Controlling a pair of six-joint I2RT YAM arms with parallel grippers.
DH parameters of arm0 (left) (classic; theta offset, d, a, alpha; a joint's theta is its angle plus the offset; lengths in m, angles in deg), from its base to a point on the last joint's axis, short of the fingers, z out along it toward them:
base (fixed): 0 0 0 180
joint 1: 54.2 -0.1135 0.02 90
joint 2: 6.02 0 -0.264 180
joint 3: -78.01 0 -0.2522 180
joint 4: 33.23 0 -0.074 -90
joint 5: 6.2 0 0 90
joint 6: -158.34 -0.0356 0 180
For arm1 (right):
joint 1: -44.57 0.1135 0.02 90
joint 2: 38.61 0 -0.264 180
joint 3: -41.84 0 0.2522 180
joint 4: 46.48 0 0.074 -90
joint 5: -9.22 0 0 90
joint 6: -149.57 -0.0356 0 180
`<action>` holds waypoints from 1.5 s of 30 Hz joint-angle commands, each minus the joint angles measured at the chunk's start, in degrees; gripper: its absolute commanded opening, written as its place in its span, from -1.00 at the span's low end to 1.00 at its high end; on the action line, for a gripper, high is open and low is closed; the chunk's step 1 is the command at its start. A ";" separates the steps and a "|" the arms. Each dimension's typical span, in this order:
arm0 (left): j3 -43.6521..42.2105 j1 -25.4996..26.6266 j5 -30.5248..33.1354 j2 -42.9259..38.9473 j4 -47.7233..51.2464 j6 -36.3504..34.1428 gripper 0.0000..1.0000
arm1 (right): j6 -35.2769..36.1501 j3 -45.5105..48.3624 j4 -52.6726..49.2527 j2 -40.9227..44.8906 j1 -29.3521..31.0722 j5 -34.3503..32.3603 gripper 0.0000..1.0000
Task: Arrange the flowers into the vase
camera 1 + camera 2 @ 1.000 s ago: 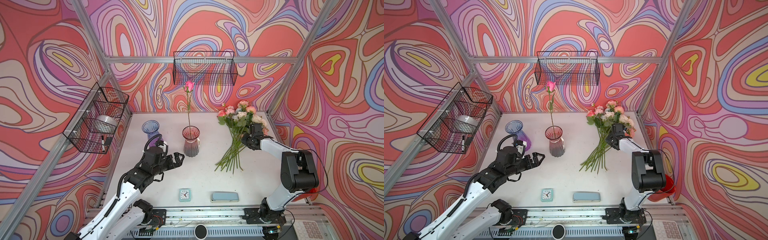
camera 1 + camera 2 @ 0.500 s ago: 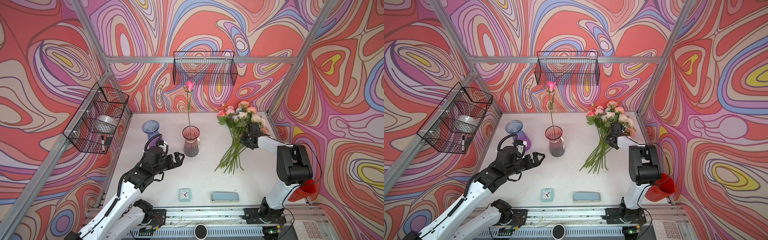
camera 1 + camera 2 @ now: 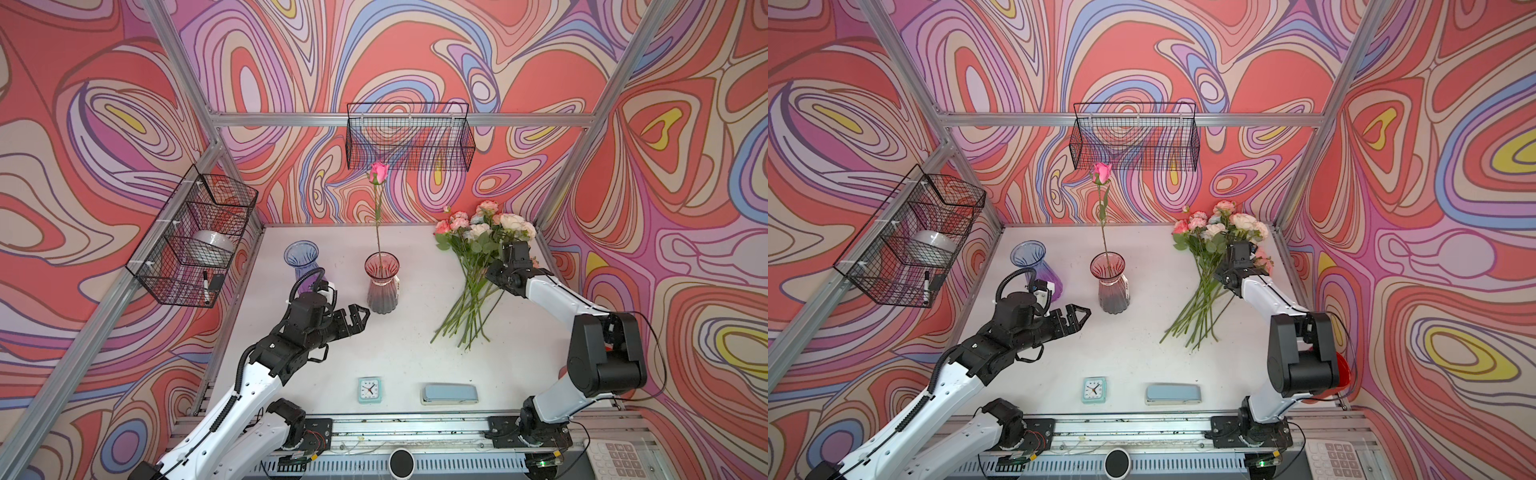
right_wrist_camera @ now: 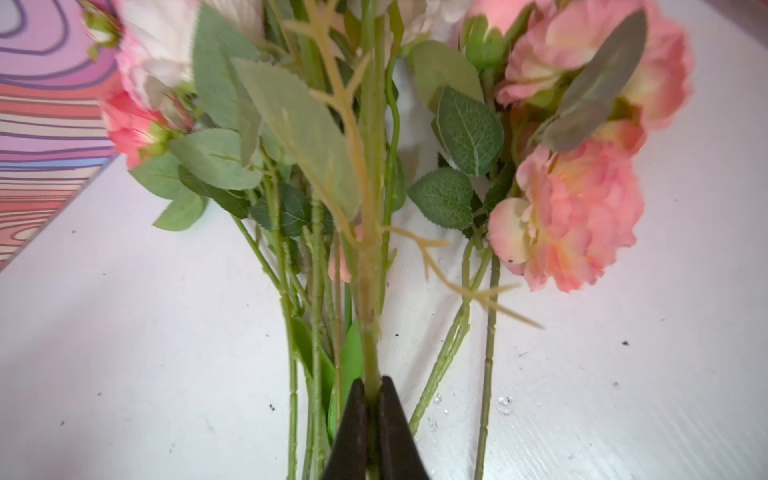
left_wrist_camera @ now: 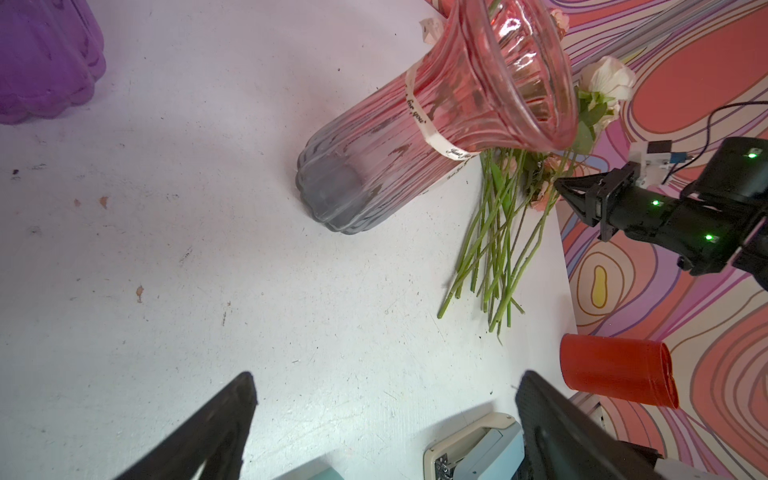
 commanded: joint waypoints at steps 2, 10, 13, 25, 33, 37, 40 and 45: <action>0.51 0.24 -0.76 -0.05 -1.10 0.79 1.00 | 1.93 1.87 -0.78 3.96 1.34 -1.49 -1.00; 0.88 0.26 -1.30 0.12 -1.03 0.92 1.00 | 1.76 3.95 -2.46 4.60 1.40 -1.14 -0.06; 0.90 0.24 -1.31 0.03 -1.00 0.80 1.00 | 1.92 4.62 -1.96 3.77 1.51 0.98 -0.13; 0.68 0.24 -0.95 -0.22 -0.60 0.61 1.00 | 4.85 3.49 -2.02 -5.06 1.54 0.41 -0.48; 0.75 0.24 -0.93 0.28 -0.83 0.68 1.00 | 6.01 2.36 -0.79 -8.17 1.53 -0.09 -0.58; 0.51 0.28 -0.96 0.39 -0.96 0.76 1.00 | 6.49 1.69 -0.79 -9.60 1.54 -0.48 -0.72; 0.52 0.24 -0.85 0.39 -0.92 0.70 1.00 | 6.81 1.65 -0.61 -10.41 1.48 -0.79 -0.80; 0.66 0.24 -1.11 0.31 -0.81 0.79 1.00 | 7.43 1.82 -0.70 -9.86 1.54 -1.88 -0.92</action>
